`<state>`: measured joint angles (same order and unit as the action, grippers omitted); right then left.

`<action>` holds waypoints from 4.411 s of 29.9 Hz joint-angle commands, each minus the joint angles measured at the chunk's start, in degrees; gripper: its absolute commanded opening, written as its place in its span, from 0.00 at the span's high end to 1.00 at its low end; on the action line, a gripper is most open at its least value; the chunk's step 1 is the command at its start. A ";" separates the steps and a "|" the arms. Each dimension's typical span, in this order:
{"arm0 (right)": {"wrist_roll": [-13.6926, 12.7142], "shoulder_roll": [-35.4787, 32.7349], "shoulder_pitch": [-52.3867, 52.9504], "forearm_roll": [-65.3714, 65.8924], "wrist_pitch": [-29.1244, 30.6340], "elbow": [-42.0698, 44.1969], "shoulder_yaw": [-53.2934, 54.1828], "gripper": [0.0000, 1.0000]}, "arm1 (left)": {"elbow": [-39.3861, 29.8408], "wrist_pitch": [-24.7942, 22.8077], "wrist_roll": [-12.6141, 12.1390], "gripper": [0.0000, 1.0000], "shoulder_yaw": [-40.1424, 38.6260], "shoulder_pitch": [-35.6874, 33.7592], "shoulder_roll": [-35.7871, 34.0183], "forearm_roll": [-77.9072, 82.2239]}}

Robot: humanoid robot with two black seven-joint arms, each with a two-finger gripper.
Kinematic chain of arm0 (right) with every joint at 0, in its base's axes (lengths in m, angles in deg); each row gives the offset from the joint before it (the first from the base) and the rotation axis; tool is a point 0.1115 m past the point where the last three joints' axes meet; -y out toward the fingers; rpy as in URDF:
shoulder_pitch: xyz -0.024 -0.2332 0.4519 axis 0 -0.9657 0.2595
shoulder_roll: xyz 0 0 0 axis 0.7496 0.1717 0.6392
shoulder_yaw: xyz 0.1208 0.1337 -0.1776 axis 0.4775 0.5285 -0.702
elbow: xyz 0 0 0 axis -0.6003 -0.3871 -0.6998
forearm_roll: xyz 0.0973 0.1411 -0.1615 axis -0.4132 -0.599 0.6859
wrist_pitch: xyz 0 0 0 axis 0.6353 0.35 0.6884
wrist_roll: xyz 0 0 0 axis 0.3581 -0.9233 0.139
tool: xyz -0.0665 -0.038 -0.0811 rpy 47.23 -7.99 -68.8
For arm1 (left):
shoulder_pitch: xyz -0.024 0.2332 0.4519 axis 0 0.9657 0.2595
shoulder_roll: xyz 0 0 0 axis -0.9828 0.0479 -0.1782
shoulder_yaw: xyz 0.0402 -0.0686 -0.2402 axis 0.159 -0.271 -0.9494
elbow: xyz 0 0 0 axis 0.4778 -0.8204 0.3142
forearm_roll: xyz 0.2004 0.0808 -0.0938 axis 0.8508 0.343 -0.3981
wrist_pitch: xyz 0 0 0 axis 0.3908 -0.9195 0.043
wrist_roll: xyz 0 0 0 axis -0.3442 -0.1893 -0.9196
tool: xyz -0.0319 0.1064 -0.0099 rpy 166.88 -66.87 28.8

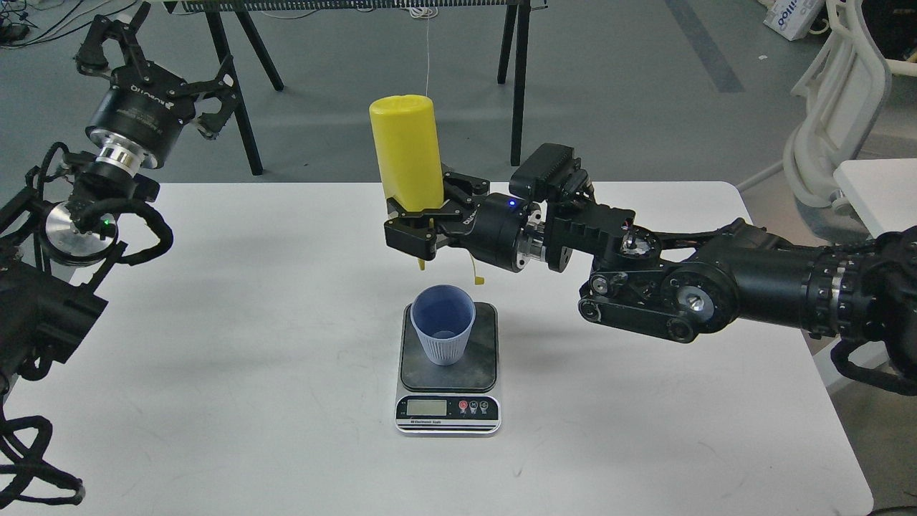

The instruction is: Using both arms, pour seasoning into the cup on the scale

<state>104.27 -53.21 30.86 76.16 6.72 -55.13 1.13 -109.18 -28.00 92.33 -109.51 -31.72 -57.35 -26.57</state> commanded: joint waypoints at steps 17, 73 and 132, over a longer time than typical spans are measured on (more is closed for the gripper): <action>0.20 -20.66 -11.21 -16.37 2.81 -12.78 18.88 0.68 | 0.00 0.01 -0.03 0.00 0.11 -0.01 -1.66 0.17; -0.41 -11.80 -74.41 -103.14 51.30 -14.03 61.52 0.55 | -0.80 0.63 0.06 0.00 0.82 -0.27 -1.66 0.61; -1.12 -22.96 -35.93 -89.95 51.30 14.08 64.25 0.01 | -0.36 0.45 -0.12 0.00 1.17 1.57 -1.92 0.79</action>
<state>103.22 -78.42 -8.71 -13.78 58.03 -43.34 65.58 -109.84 -27.30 92.22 -108.40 -31.23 -59.36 -25.85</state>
